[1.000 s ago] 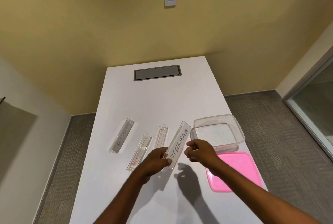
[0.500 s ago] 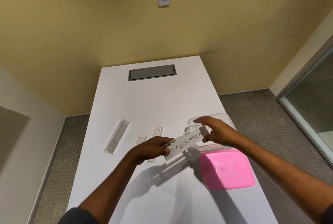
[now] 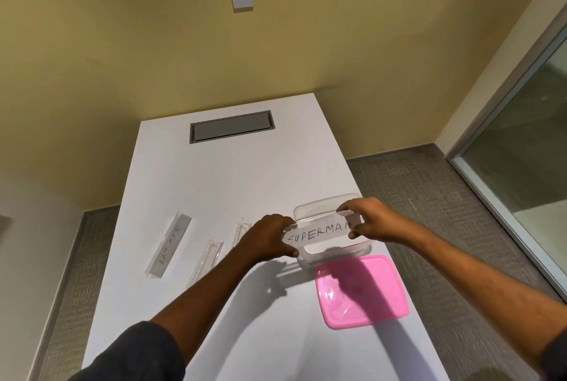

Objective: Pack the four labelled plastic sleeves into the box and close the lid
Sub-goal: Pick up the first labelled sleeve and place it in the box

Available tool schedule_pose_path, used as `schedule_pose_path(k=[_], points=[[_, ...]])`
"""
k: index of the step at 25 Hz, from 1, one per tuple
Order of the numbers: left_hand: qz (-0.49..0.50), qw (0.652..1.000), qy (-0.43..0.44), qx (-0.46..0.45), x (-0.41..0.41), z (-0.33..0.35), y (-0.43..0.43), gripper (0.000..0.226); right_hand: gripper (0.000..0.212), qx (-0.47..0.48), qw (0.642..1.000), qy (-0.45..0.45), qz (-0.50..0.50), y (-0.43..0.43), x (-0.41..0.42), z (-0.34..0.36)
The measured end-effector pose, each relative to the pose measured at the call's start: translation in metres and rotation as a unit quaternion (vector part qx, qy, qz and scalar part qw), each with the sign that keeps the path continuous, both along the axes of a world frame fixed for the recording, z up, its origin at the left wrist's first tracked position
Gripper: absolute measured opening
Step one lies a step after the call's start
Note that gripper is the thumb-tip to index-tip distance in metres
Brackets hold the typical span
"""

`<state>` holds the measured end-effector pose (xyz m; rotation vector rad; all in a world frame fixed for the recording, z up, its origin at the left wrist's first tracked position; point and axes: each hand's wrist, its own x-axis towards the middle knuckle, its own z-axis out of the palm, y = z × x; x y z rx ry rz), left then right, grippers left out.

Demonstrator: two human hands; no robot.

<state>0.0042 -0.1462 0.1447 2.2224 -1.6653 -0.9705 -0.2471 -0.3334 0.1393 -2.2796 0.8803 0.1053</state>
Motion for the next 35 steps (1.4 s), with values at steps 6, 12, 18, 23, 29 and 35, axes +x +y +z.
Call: schedule_pose_path(k=[6, 12, 18, 23, 29, 35], points=[[-0.057, 0.985, -0.16, -0.039, -0.033, -0.028, -0.062, 0.059, 0.053, -0.1, 0.993, 0.053, 0.016, -0.034, -0.013, -0.019], [-0.085, 0.977, -0.196, -0.027, -0.041, -0.065, -0.109, 0.029, 0.051, -0.245, 0.956, 0.133, 0.095, -0.066, -0.01, -0.06], [-0.127, 0.945, -0.3, -0.027, -0.038, -0.104, -0.129, 0.022, 0.038, -0.299, 0.928, 0.172, 0.141, -0.077, 0.006, -0.096], [-0.139, 0.935, -0.326, -0.017, -0.04, -0.125, -0.137, 0.015, 0.047, -0.35, 0.896, 0.194, 0.192, -0.082, 0.02, -0.121], [-0.158, 0.924, -0.348, -0.004, -0.041, -0.138, -0.14, 0.012, 0.037, -0.384, 0.866, 0.218, 0.236, -0.081, 0.031, -0.144], [-0.172, 0.914, -0.366, 0.018, -0.044, -0.142, -0.138, 0.017, 0.041, -0.359, 0.877, 0.229, 0.223, -0.079, 0.035, -0.158]])
